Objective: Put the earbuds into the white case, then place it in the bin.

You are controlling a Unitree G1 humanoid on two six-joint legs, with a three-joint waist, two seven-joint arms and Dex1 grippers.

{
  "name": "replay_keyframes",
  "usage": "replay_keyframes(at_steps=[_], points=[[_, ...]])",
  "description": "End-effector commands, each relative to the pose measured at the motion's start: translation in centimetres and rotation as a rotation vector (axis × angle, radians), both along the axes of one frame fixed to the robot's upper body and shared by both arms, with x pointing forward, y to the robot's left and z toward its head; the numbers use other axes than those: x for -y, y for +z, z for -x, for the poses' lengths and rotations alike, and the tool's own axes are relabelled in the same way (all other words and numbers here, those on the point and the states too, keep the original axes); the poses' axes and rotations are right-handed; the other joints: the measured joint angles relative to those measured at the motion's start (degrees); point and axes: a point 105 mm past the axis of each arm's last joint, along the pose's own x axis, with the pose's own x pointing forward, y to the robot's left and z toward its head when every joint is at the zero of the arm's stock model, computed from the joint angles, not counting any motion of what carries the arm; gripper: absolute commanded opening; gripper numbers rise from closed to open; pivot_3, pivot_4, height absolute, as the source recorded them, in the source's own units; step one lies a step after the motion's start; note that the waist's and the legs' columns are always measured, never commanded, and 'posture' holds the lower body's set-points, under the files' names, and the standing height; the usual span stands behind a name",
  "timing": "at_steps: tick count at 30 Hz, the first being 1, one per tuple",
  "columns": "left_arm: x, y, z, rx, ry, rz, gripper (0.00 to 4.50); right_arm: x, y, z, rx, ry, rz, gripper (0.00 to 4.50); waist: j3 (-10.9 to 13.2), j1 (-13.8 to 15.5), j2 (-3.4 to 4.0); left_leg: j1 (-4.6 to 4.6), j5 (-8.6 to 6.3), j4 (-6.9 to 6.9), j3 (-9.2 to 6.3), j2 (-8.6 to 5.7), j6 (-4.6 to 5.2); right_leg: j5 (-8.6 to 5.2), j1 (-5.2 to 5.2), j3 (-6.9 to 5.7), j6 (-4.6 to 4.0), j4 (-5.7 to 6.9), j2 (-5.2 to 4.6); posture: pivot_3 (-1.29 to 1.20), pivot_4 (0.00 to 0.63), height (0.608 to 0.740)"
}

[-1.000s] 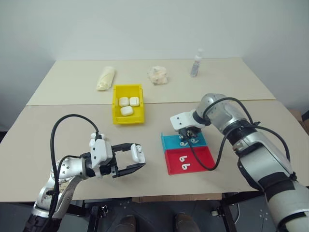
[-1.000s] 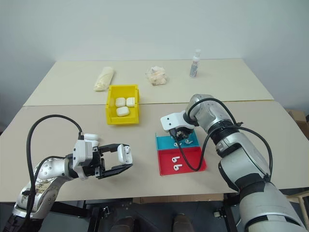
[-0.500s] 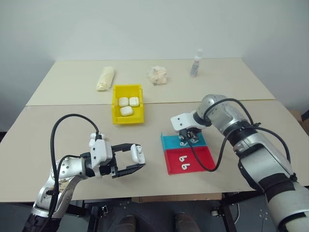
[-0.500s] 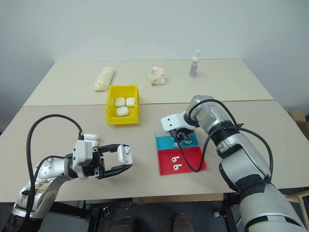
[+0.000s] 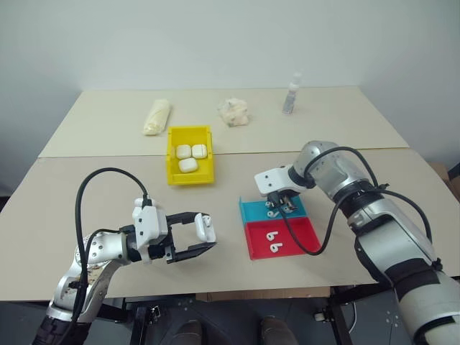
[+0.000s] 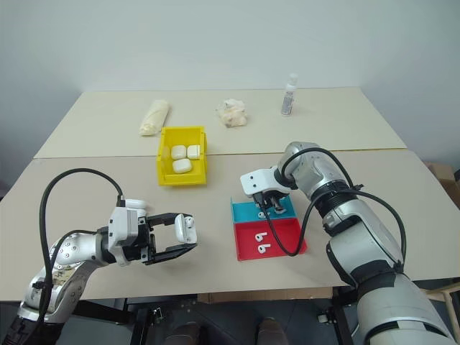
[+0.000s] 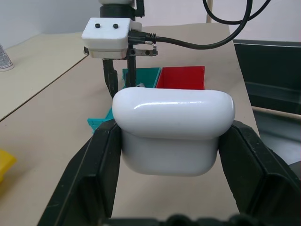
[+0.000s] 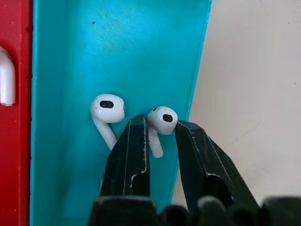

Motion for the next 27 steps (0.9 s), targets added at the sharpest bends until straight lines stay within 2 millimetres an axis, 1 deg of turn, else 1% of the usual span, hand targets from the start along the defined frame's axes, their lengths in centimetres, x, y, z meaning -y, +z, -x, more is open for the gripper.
replay_keyframes(at_steps=[1,4,5,7,9,10,11,12,13,14,16,18,19,21,23,25,27], points=[[0.1,0.8,0.2,0.046,-0.013,-0.001,2.78,0.1,0.0,0.1,0.007,0.002,-0.004,0.76,0.00,-0.05,0.00,0.00,0.00,0.00,0.00,0.00,0.00,0.00,0.00,0.00,0.00,0.00,0.00,0.00,0.150,0.740],[0.1,0.9,0.1,0.053,-0.016,0.002,2.78,0.1,0.3,0.2,0.018,0.001,-0.016,0.76,0.00,-0.03,0.00,0.00,0.00,0.00,0.00,0.00,0.00,0.00,-0.01,0.00,0.00,0.00,0.00,0.00,0.150,0.740],[0.1,1.1,0.1,0.055,-0.019,0.009,2.78,0.1,0.7,0.1,0.040,0.001,-0.032,0.76,0.00,0.01,0.00,0.00,0.00,0.00,0.00,0.00,0.00,0.00,0.00,0.00,0.00,0.00,0.00,0.00,0.150,0.740],[0.4,1.7,-0.1,0.065,-0.025,0.034,2.78,0.0,2.4,0.2,0.085,-0.013,-0.098,0.76,0.00,0.15,0.00,-0.01,0.00,0.00,0.00,0.00,0.00,0.00,-0.01,0.00,0.00,0.01,0.00,0.00,0.150,0.740],[0.8,2.4,-0.1,0.076,-0.041,0.060,2.78,-0.1,4.4,0.4,0.134,-0.032,-0.181,0.76,0.00,0.24,0.01,-0.04,0.00,0.01,0.00,-0.01,0.00,0.00,-0.02,0.00,0.00,0.01,-0.01,0.00,0.150,0.740],[1.1,2.9,-0.1,0.085,-0.055,0.076,2.78,-0.1,5.9,0.7,0.168,-0.050,-0.241,0.76,0.00,0.37,0.00,-0.09,0.00,0.01,0.00,-0.01,0.00,0.00,-0.04,0.00,0.00,0.04,-0.01,0.00,0.150,0.740],[1.5,3.4,-0.1,0.091,-0.072,0.096,2.78,-0.1,7.9,1.2,0.210,-0.068,-0.332,0.76,0.00,0.43,0.01,-0.14,0.00,0.02,-0.02,-0.01,0.00,0.00,-0.05,-0.02,0.01,0.04,-0.01,0.00,0.150,0.740],[1.7,3.7,-0.1,0.093,-0.083,0.108,2.78,0.0,9.2,1.6,0.235,-0.080,-0.390,0.76,0.01,0.58,0.01,-0.16,0.00,0.03,-0.03,-0.01,0.00,0.01,-0.07,-0.03,0.01,0.08,-0.02,0.00,0.150,0.740],[2.2,4.2,-0.1,0.097,-0.105,0.125,2.78,0.2,11.0,2.5,0.252,-0.102,-0.485,0.76,0.01,0.80,0.01,-0.22,0.00,0.05,-0.06,-0.02,0.01,0.01,-0.09,-0.05,0.02,0.10,-0.03,0.00,0.150,0.740],[2.4,4.4,0.0,0.098,-0.119,0.136,2.78,0.3,12.1,3.3,0.258,-0.116,-0.545,0.76,0.00,0.99,0.01,-0.25,-0.01,0.05,-0.07,-0.02,0.02,0.01,-0.09,-0.06,0.02,0.09,-0.02,0.00,0.150,0.740],[3.4,5.1,0.0,0.108,-0.161,0.158,2.78,0.7,15.3,6.1,0.244,-0.133,-0.772,0.76,0.00,1.49,0.00,-0.24,-0.03,0.06,-0.08,-0.02,0.06,0.01,-0.07,-0.08,0.02,0.08,-0.02,0.00,0.150,0.740],[3.8,5.4,0.0,0.110,-0.182,0.169,2.78,0.9,16.8,8.0,0.240,-0.129,-0.899,0.76,-0.01,1.74,-0.01,-0.24,-0.06,0.09,-0.10,-0.02,0.11,0.02,-0.02,-0.10,0.02,0.06,-0.02,0.00,0.150,0.740],[4.1,5.8,-0.1,0.115,-0.193,0.192,2.78,0.9,17.6,9.4,0.253,-0.095,-0.992,0.76,-0.01,1.79,-0.02,-0.23,-0.07,0.10,-0.11,-0.02,0.11,0.02,0.01,-0.11,0.02,0.06,-0.02,0.00,0.150,0.740],[4.7,6.9,-0.6,0.120,-0.204,0.246,2.78,1.1,18.4,12.2,0.219,-0.043,-1.180,0.76,-0.04,1.89,-0.06,-0.18,-0.07,0.13,-0.13,-0.02,0.12,0.02,0.07,-0.12,0.03,0.01,-0.02,0.00,0.150,0.740],[5.1,7.6,-0.9,0.127,-0.221,0.267,2.78,1.1,18.3,14.5,0.164,0.010,-1.311,0.76,-0.04,1.91,-0.06,-0.17,-0.07,0.18,-0.15,-0.03,0.13,0.02,0.11,-0.12,0.03,0.02,-0.02,0.00,0.150,0.740],[5.5,8.0,-1.0,0.132,-0.245,0.267,2.78,1.0,17.8,16.1,0.102,0.032,-1.404,0.76,-0.04,1.85,-0.05,-0.14,-0.07,0.17,-0.15,-0.04,0.13,0.03,0.15,-0.12,0.04,0.04,-0.02,0.00,0.150,0.740],[5.9,8.3,-1.1,0.135,-0.259,0.275,2.78,0.6,17.1,17.1,0.094,0.041,-1.441,0.76,-0.05,1.57,-0.04,-0.10,-0.08,0.15,-0.13,-0.06,0.15,0.04,0.17,-0.08,0.05,0.07,-0.02,0.00,0.150,0.740]])
